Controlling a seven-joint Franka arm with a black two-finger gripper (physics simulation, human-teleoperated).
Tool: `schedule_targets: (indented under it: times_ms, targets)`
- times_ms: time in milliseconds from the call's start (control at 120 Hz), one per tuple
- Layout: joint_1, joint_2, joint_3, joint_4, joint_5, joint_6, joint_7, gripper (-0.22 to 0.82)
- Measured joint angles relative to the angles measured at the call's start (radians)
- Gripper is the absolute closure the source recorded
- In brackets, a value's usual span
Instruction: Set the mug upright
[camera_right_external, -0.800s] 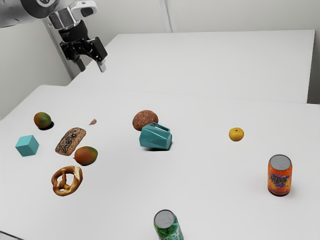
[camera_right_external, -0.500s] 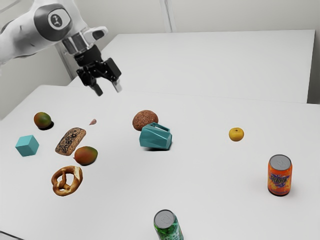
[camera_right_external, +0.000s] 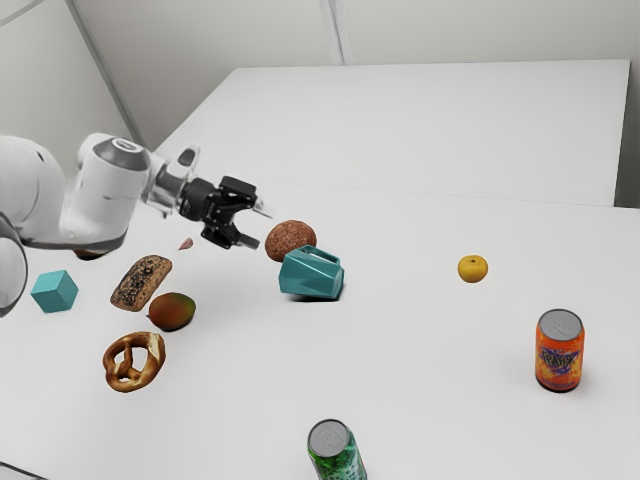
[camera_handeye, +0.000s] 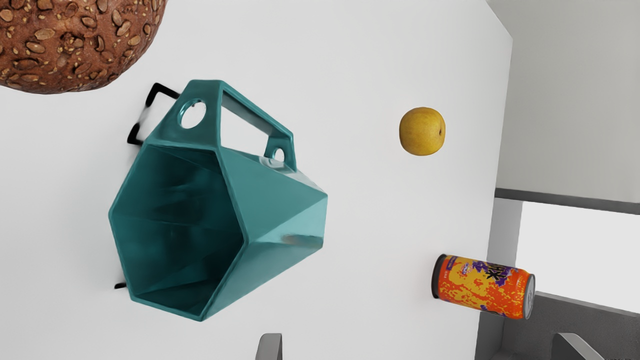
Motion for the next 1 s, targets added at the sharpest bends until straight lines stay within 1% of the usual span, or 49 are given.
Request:
schedule_targets:
  times_ms: [67,183,283,450,725,1000]
  targets:
    - [0.003,0.031,0.000,-0.028,-0.070,-0.013,0.066,0.02]
    - [0.004,0.046,0.000,-0.076,-0.149,-0.031,0.177,0.02]
    - [0.005,0.051,0.001,-0.084,-0.177,-0.047,0.262,0.02]
    - [0.014,0.090,0.000,-0.077,-0.195,-0.061,0.373,0.02]
    - [0.011,0.124,-0.003,-0.074,-0.224,-0.067,0.500,0.02]
    - [0.013,0.153,-0.015,-0.053,-0.250,-0.058,0.573,0.02]
